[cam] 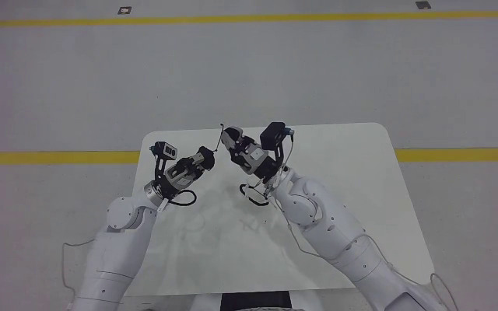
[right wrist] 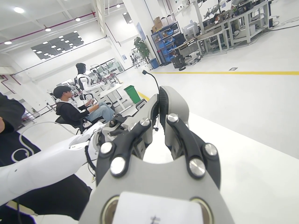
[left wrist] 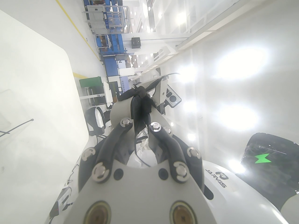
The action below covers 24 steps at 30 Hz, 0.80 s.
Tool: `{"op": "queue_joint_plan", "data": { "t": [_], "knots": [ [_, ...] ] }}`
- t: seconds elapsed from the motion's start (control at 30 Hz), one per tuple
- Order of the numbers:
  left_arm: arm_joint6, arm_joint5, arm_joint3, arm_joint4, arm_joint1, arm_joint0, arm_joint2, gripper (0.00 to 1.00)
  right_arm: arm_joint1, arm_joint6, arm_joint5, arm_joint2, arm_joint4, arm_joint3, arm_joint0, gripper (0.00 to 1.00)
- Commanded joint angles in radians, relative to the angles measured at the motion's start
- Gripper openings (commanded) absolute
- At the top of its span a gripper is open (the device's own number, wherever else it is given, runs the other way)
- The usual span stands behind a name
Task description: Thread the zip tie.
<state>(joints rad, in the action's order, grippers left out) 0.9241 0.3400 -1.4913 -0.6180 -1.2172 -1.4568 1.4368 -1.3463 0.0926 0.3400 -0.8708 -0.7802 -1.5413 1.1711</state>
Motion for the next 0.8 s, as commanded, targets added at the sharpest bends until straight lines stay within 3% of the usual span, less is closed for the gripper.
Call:
{"op": "queue_joint_plan", "data": {
  "t": [0.0, 0.77],
  "knots": [
    [0.0, 0.0, 0.0, 0.0, 0.0, 0.0, 0.0, 0.0, 0.0, 0.001, 0.0, -0.001, 0.0, -0.001, 0.0, 0.0],
    [0.0, 0.0, 0.0, 0.0, 0.0, 0.0, 0.0, 0.0, 0.01, -0.019, 0.0, 0.002, 0.016, -0.01, -0.004, 0.0]
  ]
}}
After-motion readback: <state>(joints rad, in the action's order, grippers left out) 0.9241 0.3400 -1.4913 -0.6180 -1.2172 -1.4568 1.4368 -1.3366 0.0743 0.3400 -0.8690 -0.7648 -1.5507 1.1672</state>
